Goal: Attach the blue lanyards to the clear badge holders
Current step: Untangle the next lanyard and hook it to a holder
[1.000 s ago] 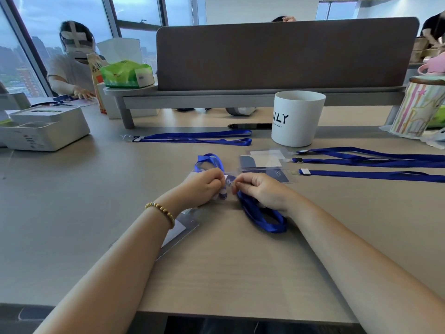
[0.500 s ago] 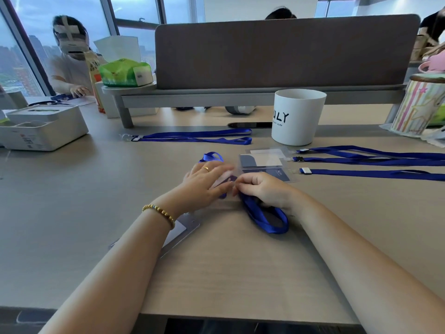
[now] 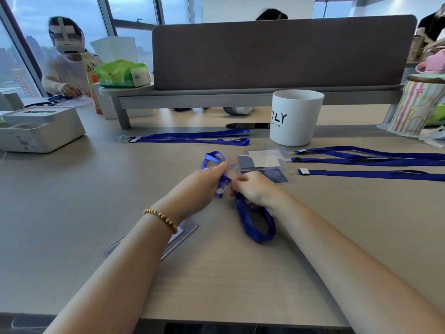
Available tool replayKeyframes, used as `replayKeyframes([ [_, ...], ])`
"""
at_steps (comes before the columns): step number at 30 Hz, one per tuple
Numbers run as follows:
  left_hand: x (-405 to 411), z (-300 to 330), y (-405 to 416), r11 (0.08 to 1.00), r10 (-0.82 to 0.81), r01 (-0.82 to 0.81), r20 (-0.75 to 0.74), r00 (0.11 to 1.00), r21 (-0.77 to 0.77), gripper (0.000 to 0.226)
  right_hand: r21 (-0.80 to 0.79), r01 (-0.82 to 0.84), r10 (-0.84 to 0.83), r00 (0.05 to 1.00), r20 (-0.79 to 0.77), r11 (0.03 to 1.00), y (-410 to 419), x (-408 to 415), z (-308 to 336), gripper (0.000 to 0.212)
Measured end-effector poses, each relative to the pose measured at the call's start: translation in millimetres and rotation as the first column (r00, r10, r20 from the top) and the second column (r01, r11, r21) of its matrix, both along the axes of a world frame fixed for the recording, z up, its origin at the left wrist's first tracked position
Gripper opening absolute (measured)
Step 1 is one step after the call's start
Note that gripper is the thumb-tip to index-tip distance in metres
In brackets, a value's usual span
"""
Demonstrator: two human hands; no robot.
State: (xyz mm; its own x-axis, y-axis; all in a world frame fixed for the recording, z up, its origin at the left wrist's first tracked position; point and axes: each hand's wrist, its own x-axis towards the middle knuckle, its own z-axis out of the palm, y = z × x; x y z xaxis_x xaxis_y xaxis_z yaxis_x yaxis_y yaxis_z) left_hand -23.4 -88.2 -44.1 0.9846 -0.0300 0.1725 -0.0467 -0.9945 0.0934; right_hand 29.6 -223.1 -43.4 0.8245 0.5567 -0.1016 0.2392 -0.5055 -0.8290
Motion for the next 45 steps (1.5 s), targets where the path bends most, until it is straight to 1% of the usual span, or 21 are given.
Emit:
replayKeyframes([
  [3, 1, 1, 4, 0.997, 0.023, -0.022, 0.015, 1.000, -0.076, 0.053, -0.039, -0.008, 0.009, 0.999, 0.035, 0.999, 3, -3, -1, 0.035],
  [6, 0, -3, 12, 0.997, -0.019, 0.010, -0.108, 0.994, -0.078, 0.037, -0.018, -0.022, 0.023, 0.999, 0.033, 1.000, -5, 0, 2, 0.036],
  [8, -1, -7, 15, 0.996, -0.051, 0.042, -0.129, 0.990, -0.074, 0.029, 0.030, -0.030, 0.030, 0.999, -0.022, 0.999, -16, 5, 6, 0.034],
  [11, -5, -7, 14, 0.997, -0.058, 0.046, -0.217, 0.974, -0.058, 0.047, 0.214, -0.028, 0.057, 0.990, -0.129, 0.976, -27, 12, 9, 0.030],
  [14, -8, -1, 4, 0.992, -0.069, 0.055, -0.115, 0.991, -0.117, 0.057, 0.391, -0.008, 0.100, 0.971, -0.216, 0.921, -30, 13, 12, 0.026],
  [16, -8, 0, -1, 0.985, -0.073, 0.059, -0.083, 0.994, -0.165, 0.063, 0.432, 0.059, 0.060, 0.965, -0.256, 0.900, -35, 12, 19, 0.025],
  [18, -6, -5, 1, 0.989, 0.007, -0.027, -0.136, 0.991, -0.148, 0.064, 0.317, 0.117, -0.055, 0.978, -0.200, 0.941, -40, 13, 25, 0.026],
  [20, -4, -8, 7, 0.986, 0.129, -0.144, -0.170, 0.977, -0.082, 0.059, 0.084, 0.142, -0.137, 0.989, -0.063, 0.986, -43, 13, 25, 0.027],
  [22, -6, -5, 12, 0.978, 0.197, -0.206, -0.162, 0.967, -0.043, 0.055, -0.120, 0.132, -0.126, 0.990, 0.055, 0.984, -37, 9, 19, 0.033],
  [23, -7, -3, 14, 0.975, 0.207, -0.216, -0.147, 0.967, -0.045, 0.052, -0.206, 0.121, -0.099, 0.989, 0.111, 0.971, -32, 5, 15, 0.045],
  [25, -8, 0, 15, 0.968, 0.246, -0.251, -0.119, 0.962, -0.030, 0.046, -0.381, 0.105, -0.025, 0.977, 0.210, 0.919, -21, -4, 6, 0.064],
  [26, -8, 0, 16, 0.959, 0.280, -0.282, -0.113, 0.953, -0.003, 0.044, -0.463, 0.112, 0.016, 0.965, 0.263, 0.879, -17, -8, 3, 0.065],
  [28, -8, -1, 19, 0.936, 0.352, -0.347, -0.125, 0.928, 0.065, 0.041, -0.563, 0.095, 0.125, 0.932, 0.340, 0.821, -11, -13, 0, 0.048],
  [30, -7, -3, 24, 0.917, 0.396, -0.381, -0.148, 0.906, 0.122, 0.041, -0.591, 0.049, 0.198, 0.917, 0.346, 0.805, -9, -15, 0, 0.022],
  [31, -7, -3, 26, 0.910, 0.409, -0.390, -0.154, 0.900, 0.139, 0.040, -0.590, 0.032, 0.211, 0.917, 0.339, 0.807, -9, -14, -1, 0.017],
  [34, -6, -4, 30, 0.899, 0.430, -0.408, -0.142, 0.891, 0.161, 0.035, -0.433, 0.113, 0.095, 0.897, 0.431, 0.894, -17, -11, 5, 0.016],
  [36, -5, -6, 30, 0.892, 0.441, -0.420, -0.126, 0.888, 0.165, 0.034, -0.204, 0.244, -0.087, 0.815, 0.573, 0.948, -23, -4, 11, 0.021],
  [38, -3, -6, 27, 0.894, 0.445, -0.432, -0.141, 0.884, 0.114, 0.043, 0.026, 0.253, -0.213, 0.750, 0.626, 0.967, -26, 5, 15, 0.028],
  [40, 1, -4, 21, 0.931, 0.357, -0.363, -0.135, 0.924, -0.021, 0.069, 0.193, 0.168, -0.251, 0.770, 0.586, 0.967, -21, 10, 17, 0.033],
  [42, 3, 6, 6, 0.947, 0.178, -0.204, -0.123, 0.976, -0.250, 0.092, 0.300, 0.095, -0.253, 0.799, 0.546, 0.949, -16, 9, 19, 0.033],
  [45, 8, 20, -18, 0.798, -0.060, -0.039, -0.143, 0.988, -0.602, 0.096, 0.464, 0.033, -0.259, 0.863, 0.433, 0.885, -12, 8, 30, 0.032],
])
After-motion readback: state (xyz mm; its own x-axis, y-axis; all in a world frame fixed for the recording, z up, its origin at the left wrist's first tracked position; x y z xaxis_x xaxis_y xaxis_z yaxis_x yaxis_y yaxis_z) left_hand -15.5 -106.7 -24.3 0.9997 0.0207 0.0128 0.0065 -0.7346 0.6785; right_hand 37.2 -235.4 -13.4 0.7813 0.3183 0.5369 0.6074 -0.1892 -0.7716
